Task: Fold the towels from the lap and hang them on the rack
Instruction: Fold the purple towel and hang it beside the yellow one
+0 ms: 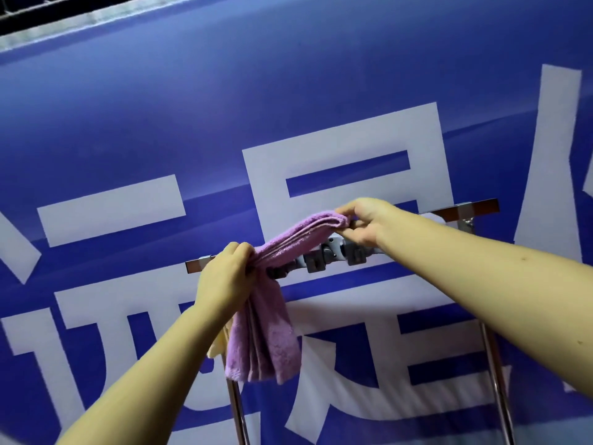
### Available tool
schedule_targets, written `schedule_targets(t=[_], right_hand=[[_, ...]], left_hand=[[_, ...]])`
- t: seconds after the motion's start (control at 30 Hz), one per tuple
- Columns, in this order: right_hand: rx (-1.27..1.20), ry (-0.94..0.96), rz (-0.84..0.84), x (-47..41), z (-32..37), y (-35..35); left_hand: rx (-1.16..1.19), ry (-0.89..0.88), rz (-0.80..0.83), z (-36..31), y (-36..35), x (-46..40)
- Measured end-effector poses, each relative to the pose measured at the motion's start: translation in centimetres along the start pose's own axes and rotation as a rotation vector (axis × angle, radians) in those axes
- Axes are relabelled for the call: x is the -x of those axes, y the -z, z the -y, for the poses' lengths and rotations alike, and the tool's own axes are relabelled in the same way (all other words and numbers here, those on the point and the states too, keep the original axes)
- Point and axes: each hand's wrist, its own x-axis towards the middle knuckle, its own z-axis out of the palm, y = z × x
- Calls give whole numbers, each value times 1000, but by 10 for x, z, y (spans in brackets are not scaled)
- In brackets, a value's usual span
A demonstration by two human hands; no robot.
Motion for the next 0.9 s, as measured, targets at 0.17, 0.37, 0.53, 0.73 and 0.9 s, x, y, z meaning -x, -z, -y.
schedule_targets(t=[0.17, 0.37, 0.53, 0.73, 0.9], right_hand=[[11, -25, -43, 31, -41, 42], [-51, -93, -66, 41, -94, 61], [-121, -99, -97, 25, -129, 56], [-215, -60, -22, 35, -160, 52], [-243, -31, -42, 38, -174, 55]], left_hand=[[-20, -44, -41, -1, 0, -1], [265, 65, -38, -12, 5, 5], [379, 205, 90, -14, 11, 5], [553, 251, 167, -9, 12, 0], [710, 353, 241, -10, 5, 1]])
